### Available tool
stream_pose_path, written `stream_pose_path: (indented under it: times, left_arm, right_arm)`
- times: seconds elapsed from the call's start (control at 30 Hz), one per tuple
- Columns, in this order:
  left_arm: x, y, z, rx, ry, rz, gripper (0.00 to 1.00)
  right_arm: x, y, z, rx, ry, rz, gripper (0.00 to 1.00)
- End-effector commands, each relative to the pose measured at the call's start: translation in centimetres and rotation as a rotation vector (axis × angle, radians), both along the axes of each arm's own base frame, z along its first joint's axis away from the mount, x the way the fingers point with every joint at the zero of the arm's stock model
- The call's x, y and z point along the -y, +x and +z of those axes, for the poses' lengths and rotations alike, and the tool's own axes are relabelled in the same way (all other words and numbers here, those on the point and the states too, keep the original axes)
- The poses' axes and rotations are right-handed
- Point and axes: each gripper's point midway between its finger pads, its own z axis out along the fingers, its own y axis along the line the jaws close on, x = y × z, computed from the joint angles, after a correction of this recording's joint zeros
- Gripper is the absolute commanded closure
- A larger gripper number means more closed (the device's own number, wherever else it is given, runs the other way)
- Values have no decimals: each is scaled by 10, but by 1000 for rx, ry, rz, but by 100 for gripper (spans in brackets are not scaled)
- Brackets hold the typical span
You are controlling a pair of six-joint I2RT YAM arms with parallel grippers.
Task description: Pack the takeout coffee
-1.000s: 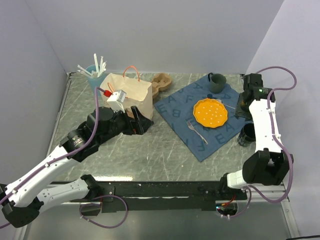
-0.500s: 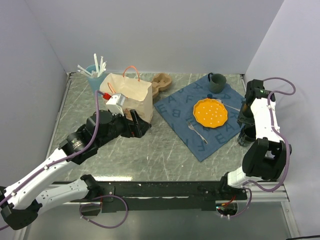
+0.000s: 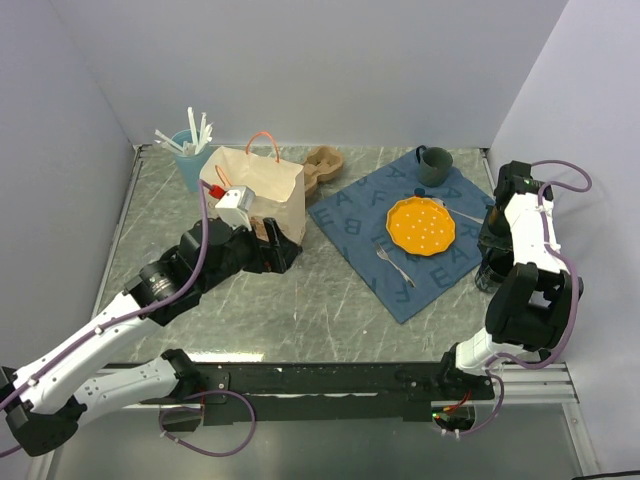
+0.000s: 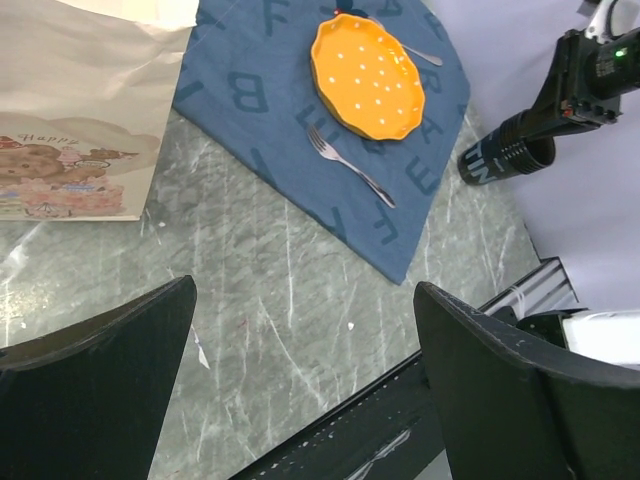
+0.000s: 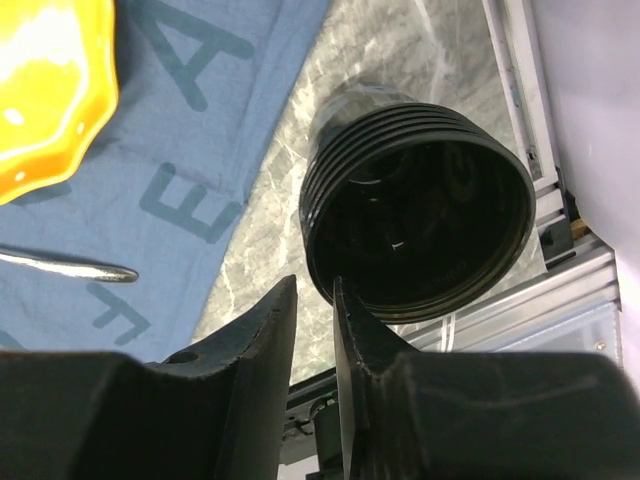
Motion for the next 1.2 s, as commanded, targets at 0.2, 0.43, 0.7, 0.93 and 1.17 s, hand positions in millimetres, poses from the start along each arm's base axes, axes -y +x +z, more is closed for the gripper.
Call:
stream_pose_path:
  times: [0.2, 0.43, 0.7, 0.93, 1.17]
  left_arm:
    - [0, 8, 6, 23, 15, 23, 3]
    - [-1, 7, 6, 26, 14, 21, 3]
    - [-2, 7, 7, 29, 15, 25, 4]
    - [-2, 8, 7, 29, 16, 28, 3]
    - [-2, 8, 8, 31, 15, 31, 3]
  right_arm:
    - [6, 8, -6, 13, 3, 3, 76]
    - [11, 6, -7, 7, 3, -16, 78]
    - [10, 6, -8, 20, 19, -6, 81]
    - [10, 5, -9, 19, 22, -5, 87]
    - [10, 10, 4, 49, 18, -6, 94]
